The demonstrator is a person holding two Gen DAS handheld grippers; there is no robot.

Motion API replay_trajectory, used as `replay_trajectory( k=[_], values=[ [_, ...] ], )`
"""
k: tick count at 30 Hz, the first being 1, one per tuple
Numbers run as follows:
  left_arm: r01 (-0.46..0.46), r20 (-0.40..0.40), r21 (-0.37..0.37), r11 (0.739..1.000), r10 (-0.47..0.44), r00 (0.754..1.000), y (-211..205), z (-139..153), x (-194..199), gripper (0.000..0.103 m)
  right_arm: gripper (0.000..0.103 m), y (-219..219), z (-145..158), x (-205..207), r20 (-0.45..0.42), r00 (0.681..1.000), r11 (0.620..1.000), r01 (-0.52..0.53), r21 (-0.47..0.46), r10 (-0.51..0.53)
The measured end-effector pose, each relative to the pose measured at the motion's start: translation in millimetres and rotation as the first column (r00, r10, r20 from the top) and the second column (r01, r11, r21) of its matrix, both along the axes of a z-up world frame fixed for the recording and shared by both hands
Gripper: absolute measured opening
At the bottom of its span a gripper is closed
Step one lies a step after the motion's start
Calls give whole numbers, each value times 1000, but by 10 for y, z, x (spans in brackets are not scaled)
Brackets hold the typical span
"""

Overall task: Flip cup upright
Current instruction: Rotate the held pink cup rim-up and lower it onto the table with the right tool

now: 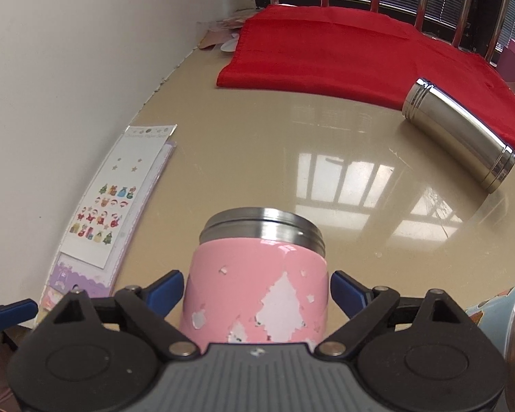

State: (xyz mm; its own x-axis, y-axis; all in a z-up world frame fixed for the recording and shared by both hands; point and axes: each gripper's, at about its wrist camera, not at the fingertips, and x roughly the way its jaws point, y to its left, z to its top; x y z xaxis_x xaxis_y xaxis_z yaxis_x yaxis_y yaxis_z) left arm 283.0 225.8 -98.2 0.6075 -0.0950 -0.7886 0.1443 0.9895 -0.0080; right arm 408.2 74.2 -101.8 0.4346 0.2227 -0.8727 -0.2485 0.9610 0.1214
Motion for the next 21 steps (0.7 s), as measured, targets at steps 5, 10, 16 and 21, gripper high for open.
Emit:
replay_trajectory(
  k=[5,10,16,21],
  values=[
    [28,63,27,999,-30,998,-17,-6,-61,103,84,-74,-5,39,-49,998,999,39,33,-38],
    [46,89,-9,999,-45,995,18,44,-175,103,83,-174,118,-178,84,994,994,69,79,-75],
    [44,89,-19,999,-42,995,65,11,-354,103,83,-140,268,-600,395,918,997,2,80,-34],
    [10,120,6,1000,-10,993,69,-17,-501,103,83,-120,183,-802,517,856,997,-40,67,0]
  ],
)
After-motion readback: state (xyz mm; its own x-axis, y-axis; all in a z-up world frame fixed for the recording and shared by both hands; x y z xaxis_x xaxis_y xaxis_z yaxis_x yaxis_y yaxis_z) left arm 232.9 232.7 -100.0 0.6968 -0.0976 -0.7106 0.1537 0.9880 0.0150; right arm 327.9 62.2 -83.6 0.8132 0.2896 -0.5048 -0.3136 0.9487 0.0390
